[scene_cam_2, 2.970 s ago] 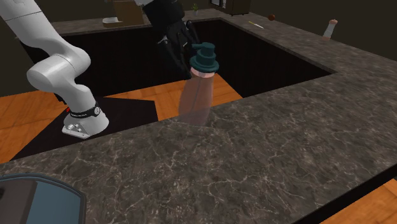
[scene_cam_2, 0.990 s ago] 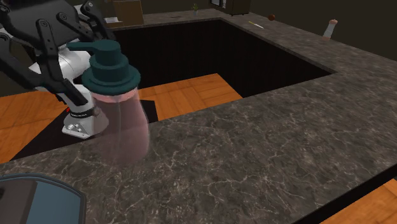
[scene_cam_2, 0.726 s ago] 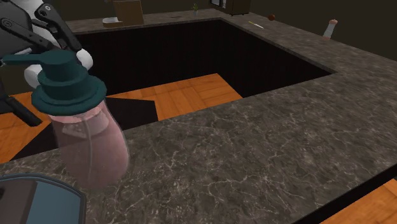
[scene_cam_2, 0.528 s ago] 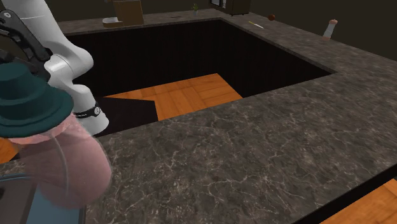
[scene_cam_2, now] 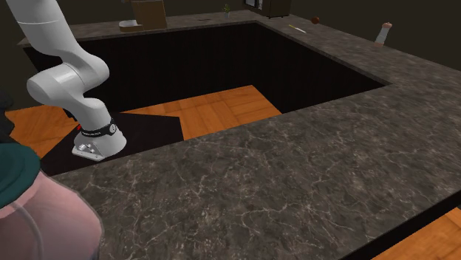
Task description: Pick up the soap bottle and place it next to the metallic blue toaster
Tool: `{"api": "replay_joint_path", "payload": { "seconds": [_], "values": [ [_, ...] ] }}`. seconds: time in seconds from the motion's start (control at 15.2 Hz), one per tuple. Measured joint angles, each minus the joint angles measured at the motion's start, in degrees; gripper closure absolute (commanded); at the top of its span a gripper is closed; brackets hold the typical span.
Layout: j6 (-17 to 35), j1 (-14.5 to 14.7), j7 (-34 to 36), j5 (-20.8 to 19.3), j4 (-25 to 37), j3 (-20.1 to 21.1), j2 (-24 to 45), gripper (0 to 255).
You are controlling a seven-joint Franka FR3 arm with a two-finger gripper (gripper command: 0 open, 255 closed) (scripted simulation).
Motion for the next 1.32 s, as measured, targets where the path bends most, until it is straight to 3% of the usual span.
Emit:
{"api": "replay_joint_path", "payload": {
  "seconds": [1.32],
  "values": [
    [15.09, 1.19, -4.61, 0.69, -16.91, 0.86, -1.77, 255]
  ]
}}
